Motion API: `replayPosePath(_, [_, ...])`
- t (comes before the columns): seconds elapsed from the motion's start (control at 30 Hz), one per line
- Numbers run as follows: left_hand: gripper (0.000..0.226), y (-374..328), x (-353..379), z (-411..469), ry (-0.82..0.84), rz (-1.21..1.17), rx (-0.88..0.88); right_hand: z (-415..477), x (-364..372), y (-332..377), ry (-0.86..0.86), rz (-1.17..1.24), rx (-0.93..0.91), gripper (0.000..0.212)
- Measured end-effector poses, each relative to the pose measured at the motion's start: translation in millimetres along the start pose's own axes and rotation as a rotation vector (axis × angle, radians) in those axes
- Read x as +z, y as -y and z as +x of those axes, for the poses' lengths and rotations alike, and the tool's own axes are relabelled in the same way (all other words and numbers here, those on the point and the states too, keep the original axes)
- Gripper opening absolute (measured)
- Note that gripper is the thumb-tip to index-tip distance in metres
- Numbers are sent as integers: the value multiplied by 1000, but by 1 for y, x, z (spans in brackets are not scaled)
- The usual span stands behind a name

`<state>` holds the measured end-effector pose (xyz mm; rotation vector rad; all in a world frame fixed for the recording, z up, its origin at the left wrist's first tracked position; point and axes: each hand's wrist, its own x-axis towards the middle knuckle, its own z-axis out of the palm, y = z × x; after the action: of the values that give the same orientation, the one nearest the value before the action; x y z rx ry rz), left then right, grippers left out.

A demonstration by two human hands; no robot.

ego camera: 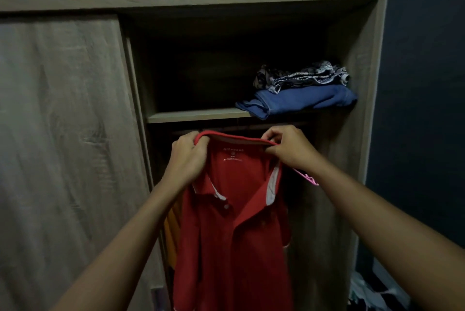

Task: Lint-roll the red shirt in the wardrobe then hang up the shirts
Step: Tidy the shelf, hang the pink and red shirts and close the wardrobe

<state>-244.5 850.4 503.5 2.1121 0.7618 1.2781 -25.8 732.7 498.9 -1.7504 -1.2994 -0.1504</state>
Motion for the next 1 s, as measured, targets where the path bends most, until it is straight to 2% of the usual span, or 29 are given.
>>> replayPosePath(0.13, [31,8,27,9,41,-16,-71,-1,6,-36,69,49,81,14])
replayPosePath(0.3, [36,13,61,17,85,-57,-131,-9,11,-78,347,114,105,29])
replayPosePath(0.4, [39,19,81,25,117,-62,-163,-5,19,-111,231,22,175,34])
replayPosePath(0.5, [39,28,98,32,105,-27,-210,5,21,-149,60,-157,262,25])
replayPosePath(0.6, [39,34,115,41,89,3,-235,19,22,-184,-48,-178,366,16])
replayPosePath(0.67, [40,35,125,48,77,1,-248,32,22,-205,-89,-224,382,18])
replayPosePath(0.83, [37,45,154,66,65,37,-239,56,28,-236,-72,-405,397,43])
replayPosePath(1.0, [42,59,176,75,106,9,-256,77,37,-255,61,-475,541,55])
